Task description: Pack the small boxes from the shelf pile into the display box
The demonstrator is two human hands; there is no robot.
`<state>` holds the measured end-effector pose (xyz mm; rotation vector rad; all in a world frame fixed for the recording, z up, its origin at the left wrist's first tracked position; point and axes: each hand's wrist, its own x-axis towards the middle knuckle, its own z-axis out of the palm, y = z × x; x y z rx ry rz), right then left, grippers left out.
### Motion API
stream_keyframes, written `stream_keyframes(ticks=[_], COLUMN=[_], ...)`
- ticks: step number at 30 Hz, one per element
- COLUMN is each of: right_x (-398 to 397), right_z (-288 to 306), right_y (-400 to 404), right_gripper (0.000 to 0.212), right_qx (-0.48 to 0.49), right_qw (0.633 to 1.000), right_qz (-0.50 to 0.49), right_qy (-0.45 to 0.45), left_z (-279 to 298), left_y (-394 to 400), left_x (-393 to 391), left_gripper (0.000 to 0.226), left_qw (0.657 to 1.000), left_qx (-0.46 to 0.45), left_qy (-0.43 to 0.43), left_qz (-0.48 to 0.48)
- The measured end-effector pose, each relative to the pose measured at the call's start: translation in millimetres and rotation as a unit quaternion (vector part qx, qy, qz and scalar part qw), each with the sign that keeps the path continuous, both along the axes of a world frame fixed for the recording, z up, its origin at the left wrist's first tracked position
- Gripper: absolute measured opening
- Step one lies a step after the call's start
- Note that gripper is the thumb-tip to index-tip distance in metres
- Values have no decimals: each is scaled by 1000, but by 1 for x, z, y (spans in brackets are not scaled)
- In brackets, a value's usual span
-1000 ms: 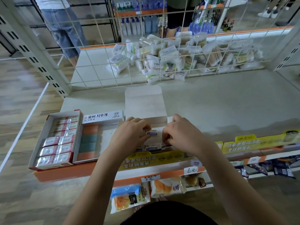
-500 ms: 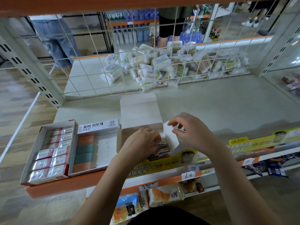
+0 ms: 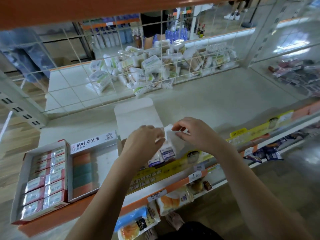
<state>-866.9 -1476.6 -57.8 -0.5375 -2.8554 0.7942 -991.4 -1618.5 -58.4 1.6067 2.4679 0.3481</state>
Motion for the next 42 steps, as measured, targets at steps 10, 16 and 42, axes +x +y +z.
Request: stream_keyframes(ticks=[10, 16, 42], right_x=[62, 130, 326], right_z=[6, 2, -8], right_y=[57, 134, 460], right_gripper=[28, 30, 36], right_qx=[99, 85, 91], right_qw=[986, 975, 910], right_qz=[-135, -196, -398], right_qy=[-12, -59, -70], left_z=[35, 21, -21], left_y=[111, 194, 583], left_x=[43, 113, 262], left_gripper=[37, 35, 39], left_qw=[987, 976, 965], left_qx=[5, 26, 94], left_qy=[119, 131, 96], left_qz=[-109, -171, -225])
